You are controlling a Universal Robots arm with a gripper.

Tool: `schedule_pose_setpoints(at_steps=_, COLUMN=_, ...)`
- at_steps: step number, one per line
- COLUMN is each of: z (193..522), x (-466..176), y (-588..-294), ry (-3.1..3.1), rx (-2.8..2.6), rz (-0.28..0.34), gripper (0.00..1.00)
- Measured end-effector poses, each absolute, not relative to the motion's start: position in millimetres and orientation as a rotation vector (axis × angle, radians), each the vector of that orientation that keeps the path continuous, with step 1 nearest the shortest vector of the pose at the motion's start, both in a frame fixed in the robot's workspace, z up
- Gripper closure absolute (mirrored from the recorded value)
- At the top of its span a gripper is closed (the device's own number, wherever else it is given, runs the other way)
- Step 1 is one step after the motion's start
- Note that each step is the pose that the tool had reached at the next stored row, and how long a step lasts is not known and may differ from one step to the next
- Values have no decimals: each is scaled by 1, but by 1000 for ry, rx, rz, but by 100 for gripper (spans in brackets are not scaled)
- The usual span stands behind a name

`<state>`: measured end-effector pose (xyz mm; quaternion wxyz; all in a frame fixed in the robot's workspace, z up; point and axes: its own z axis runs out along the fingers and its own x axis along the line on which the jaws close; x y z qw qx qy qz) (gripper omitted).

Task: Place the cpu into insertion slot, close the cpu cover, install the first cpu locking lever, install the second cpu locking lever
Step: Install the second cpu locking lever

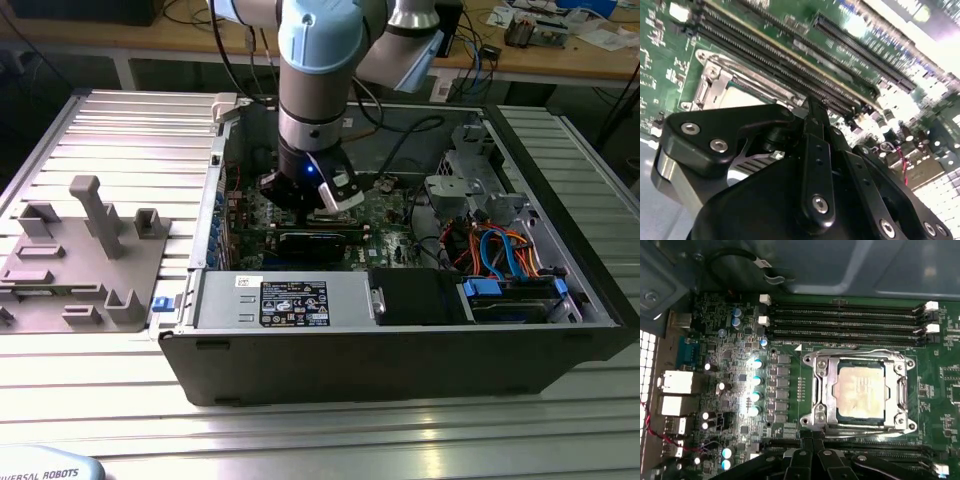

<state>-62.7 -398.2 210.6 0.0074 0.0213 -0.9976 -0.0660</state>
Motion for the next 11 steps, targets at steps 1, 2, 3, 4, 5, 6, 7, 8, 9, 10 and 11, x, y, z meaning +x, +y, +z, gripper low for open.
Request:
schedule_pose_setpoints(at_steps=1, z=209, x=-63, y=-396, ry=-3119, rx=67, rz=-207, gripper=89)
schedule_pose_setpoints(at_steps=2, z=208, x=-63, y=-395, ry=-3119, rx=66, rz=-208, gripper=89)
schedule_pose_setpoints(at_steps=3, z=206, x=-64, y=-395, ry=-3119, rx=67, rz=-212, gripper=89)
schedule_pose_setpoints(at_steps=4, z=205, x=-64, y=-395, ry=-3119, rx=67, rz=-215, gripper=89)
schedule_pose_setpoints(at_steps=5, z=205, x=-64, y=-394, ry=-3118, rx=67, rz=-217, gripper=89)
schedule_pose_setpoints(at_steps=6, z=204, x=-64, y=-394, ry=-3118, rx=67, rz=-222, gripper=89)
schedule_pose_setpoints(at_steps=7, z=203, x=-64, y=-394, ry=-3118, rx=66, rz=-226, gripper=89)
schedule_pose_setpoints(at_steps=8, z=202, x=-64, y=-393, ry=-3118, rx=67, rz=-232, gripper=89)
schedule_pose_setpoints(at_steps=9, z=202, x=-65, y=-393, ry=-3118, rx=67, rz=-236, gripper=89)
schedule_pose_setpoints(at_steps=10, z=201, x=-66, y=-393, ry=-3117, rx=68, rz=-240, gripper=89)
schedule_pose_setpoints(at_steps=11, z=201, x=-67, y=-394, ry=-3117, rx=75, rz=-238, gripper=89)
